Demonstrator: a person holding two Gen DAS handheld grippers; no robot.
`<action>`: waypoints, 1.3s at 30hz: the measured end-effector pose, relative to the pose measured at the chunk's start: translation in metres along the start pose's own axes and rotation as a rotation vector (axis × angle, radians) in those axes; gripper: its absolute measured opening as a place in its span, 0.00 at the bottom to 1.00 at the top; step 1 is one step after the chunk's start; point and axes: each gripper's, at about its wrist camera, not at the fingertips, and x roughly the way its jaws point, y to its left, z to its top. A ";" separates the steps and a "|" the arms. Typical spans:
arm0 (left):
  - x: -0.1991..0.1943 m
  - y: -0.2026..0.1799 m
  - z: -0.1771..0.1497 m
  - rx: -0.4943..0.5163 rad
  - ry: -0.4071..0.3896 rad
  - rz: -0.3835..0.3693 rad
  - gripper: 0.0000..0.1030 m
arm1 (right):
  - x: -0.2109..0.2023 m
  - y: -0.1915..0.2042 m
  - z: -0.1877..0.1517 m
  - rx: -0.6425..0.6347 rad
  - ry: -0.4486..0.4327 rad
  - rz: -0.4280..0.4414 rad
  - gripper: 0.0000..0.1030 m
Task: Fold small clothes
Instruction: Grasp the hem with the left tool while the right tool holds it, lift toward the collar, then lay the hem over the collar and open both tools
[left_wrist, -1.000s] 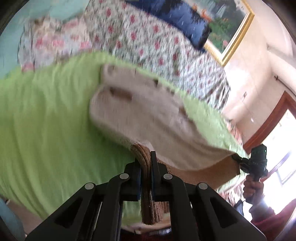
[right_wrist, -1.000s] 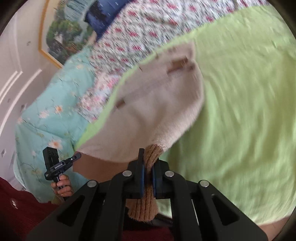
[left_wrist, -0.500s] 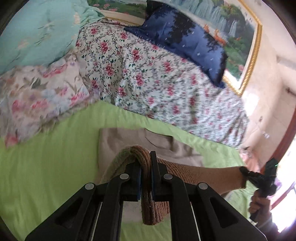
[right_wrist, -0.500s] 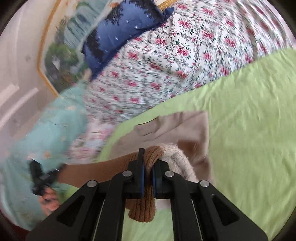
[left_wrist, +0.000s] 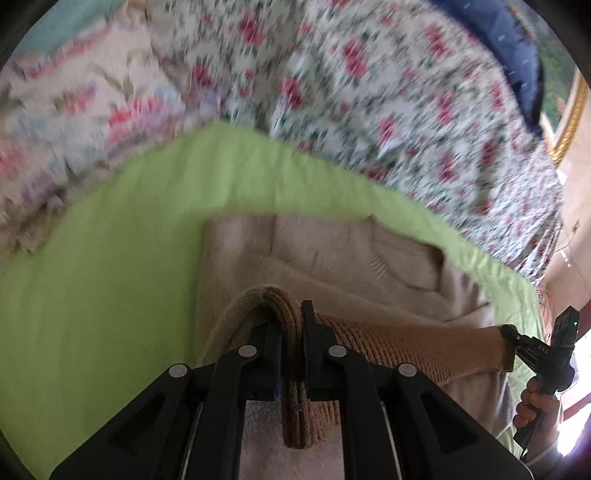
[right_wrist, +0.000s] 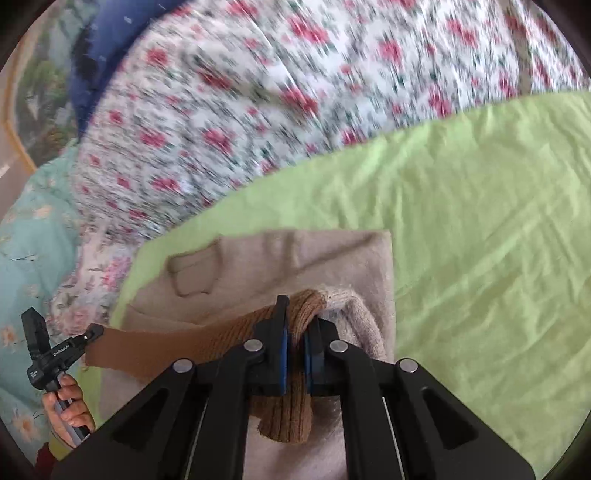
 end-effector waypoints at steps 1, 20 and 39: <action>0.007 0.003 -0.002 -0.007 0.022 -0.003 0.10 | 0.009 -0.004 -0.002 0.013 0.024 -0.005 0.10; 0.023 -0.070 -0.035 0.270 0.099 0.059 0.50 | 0.023 0.052 -0.038 -0.331 0.184 0.037 0.36; -0.081 -0.015 -0.116 -0.051 0.023 -0.014 0.60 | -0.054 0.019 -0.091 -0.059 0.005 0.028 0.36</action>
